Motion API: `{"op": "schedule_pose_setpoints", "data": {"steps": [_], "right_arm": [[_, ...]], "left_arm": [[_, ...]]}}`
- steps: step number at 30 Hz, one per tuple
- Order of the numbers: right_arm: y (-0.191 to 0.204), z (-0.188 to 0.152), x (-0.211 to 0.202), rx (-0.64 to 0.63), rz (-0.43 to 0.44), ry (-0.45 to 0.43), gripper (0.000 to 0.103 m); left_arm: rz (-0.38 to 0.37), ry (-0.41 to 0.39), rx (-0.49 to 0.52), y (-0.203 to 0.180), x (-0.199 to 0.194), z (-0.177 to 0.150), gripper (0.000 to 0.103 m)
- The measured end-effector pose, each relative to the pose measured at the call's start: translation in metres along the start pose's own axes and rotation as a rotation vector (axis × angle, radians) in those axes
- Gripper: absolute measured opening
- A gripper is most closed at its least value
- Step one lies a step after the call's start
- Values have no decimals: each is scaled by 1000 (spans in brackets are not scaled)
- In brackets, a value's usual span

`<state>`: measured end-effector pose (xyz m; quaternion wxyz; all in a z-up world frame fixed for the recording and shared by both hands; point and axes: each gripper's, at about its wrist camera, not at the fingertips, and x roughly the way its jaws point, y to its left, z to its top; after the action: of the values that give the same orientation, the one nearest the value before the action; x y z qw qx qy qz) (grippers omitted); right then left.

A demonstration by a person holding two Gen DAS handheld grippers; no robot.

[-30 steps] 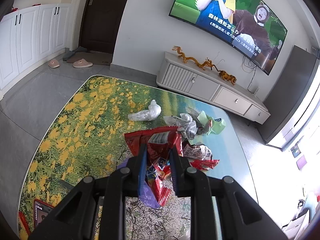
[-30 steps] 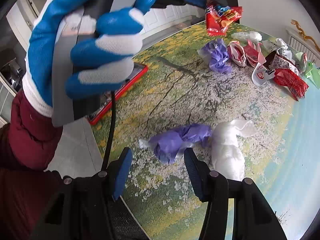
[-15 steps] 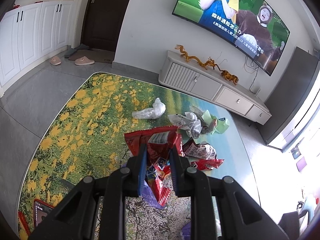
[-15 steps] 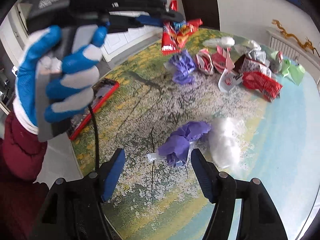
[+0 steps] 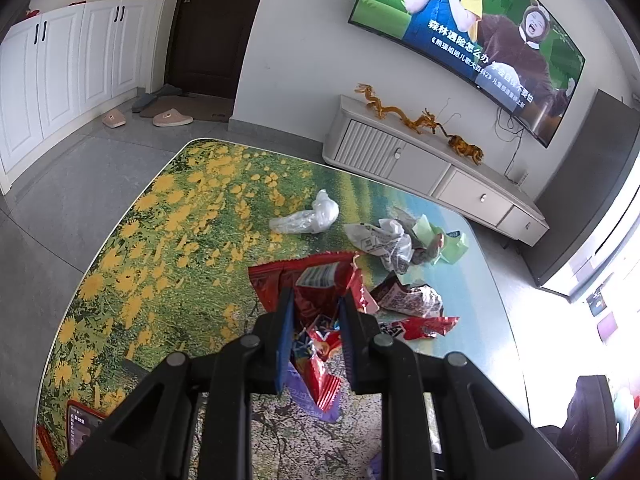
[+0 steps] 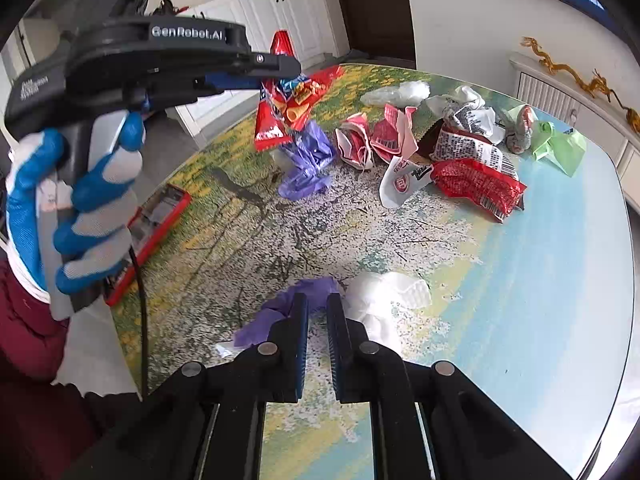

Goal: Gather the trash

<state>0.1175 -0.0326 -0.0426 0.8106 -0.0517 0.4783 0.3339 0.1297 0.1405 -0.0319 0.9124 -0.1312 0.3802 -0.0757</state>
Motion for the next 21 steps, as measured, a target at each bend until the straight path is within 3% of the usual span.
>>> {"op": "schedule_pose_setpoints", "data": {"steps": [5,8,10,14,18,21], "right_arm": [[-6,-1,16,-25,-75,40,9],[-5,2,16,-21,-63,33,10],[-3,6,16,-25,-58,23,23],[-5,6,5,-8,-31,1,25],[-2,5,-4,47,50,-29,53],[10,4,0,40,89,-16,55]], "left_arm": [[5,17,-4,2,9,-1,20],[5,24,-2,0,12,-2,20],[5,25,-2,1,13,-1,20],[7,23,-3,1,14,0,20],[4,29,-5,2,17,-1,20],[1,29,4,-1,16,-3,20]]}}
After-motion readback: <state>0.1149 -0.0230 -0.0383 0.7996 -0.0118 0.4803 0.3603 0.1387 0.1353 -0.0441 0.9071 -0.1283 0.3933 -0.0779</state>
